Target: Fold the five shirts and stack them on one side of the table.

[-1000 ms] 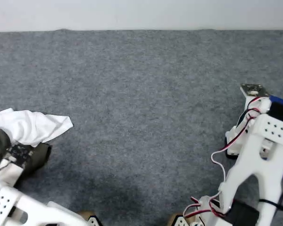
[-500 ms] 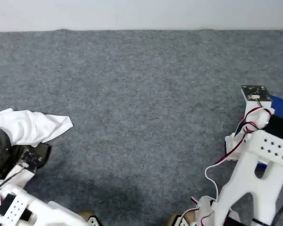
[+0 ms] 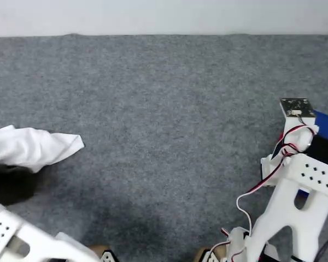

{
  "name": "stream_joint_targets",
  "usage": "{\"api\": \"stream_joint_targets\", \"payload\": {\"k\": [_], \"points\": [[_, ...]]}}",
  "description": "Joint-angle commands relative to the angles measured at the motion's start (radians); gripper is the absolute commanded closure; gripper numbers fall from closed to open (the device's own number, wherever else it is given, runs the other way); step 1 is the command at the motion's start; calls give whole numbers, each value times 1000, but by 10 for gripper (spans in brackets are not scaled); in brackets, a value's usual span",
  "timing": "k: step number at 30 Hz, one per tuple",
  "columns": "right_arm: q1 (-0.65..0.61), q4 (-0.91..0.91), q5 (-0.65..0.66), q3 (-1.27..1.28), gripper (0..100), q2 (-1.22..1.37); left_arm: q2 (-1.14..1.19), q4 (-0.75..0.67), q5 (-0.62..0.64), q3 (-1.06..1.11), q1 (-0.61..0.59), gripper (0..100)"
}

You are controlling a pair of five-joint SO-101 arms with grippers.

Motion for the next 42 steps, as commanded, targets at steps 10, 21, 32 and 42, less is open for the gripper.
{"api": "stream_joint_targets", "payload": {"k": [10,21,32,42], "points": [[-8,44,-14,-6,990,-28,-15,296,450,-769,516,995],[-8,44,-14,-6,990,-28,5,361,428,-829,1275,995],[-12,42,-14,-6,990,-27,144,522,370,-338,1493,995],[-174,41,-14,-6,990,-18,293,526,245,-117,1126,925]]}}
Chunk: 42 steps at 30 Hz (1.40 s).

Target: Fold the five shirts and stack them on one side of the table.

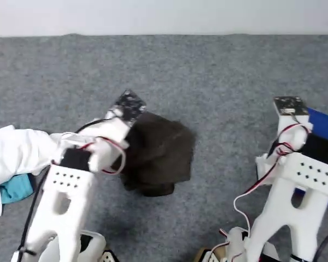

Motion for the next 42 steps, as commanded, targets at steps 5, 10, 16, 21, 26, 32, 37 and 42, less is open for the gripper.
{"api": "stream_joint_targets", "payload": {"k": [5,10,16,21,26,32,37,42], "points": [[-306,41,-14,-6,990,-13,12,46,-40,-4,-215,825],[-470,39,-14,-17,990,119,12,114,-89,2,-272,813],[-622,41,-14,-207,937,377,11,206,-89,-21,-408,816],[-731,41,-8,-331,801,513,11,242,-87,-22,-565,816],[-835,39,52,-359,804,641,12,241,-87,-16,-663,816],[-875,25,49,-454,804,783,12,238,-89,-16,-675,816],[-881,31,40,-557,804,915,15,224,-86,-8,-677,816],[-905,27,-18,-654,802,1032,12,190,-86,36,-677,816]]}}
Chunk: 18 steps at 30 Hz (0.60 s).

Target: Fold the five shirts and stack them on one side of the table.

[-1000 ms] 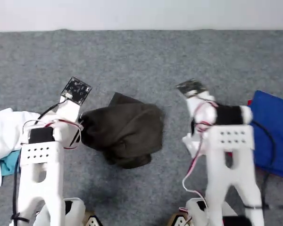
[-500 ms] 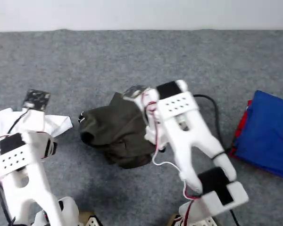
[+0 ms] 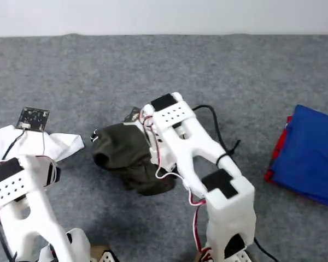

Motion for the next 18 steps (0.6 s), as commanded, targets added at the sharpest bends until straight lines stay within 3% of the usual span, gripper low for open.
{"api": "stream_joint_targets", "payload": {"k": [1,9,15,18], "points": [[-8,27,-26,-98,802,56,-3,-28,-8,5,-5,816],[8,33,-28,-239,808,220,-5,-26,-8,7,-8,816],[10,35,-26,-287,985,282,-5,-26,-8,7,-8,816],[22,41,-26,-290,988,255,-5,-29,-8,7,-8,816]]}}
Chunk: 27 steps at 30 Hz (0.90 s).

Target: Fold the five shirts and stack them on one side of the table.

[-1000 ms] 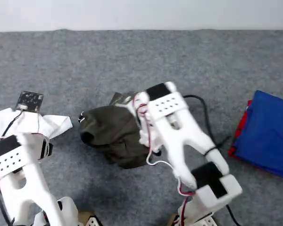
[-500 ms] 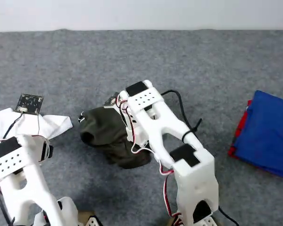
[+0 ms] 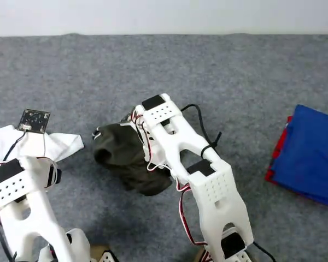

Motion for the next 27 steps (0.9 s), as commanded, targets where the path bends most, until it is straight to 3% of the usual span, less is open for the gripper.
{"api": "stream_joint_targets", "payload": {"k": [1,12,15,21,27], "points": [[31,41,-12,-51,990,-61,-5,-26,-8,-2,-8,816],[246,38,-8,-52,988,-567,-92,-9,-6,-45,6,858],[326,24,-9,-52,988,-711,-173,-6,-6,-39,61,861],[490,-62,-12,-52,988,-914,-265,37,3,-2,328,860],[602,-113,-14,-52,988,-974,-259,28,112,4,624,859]]}}
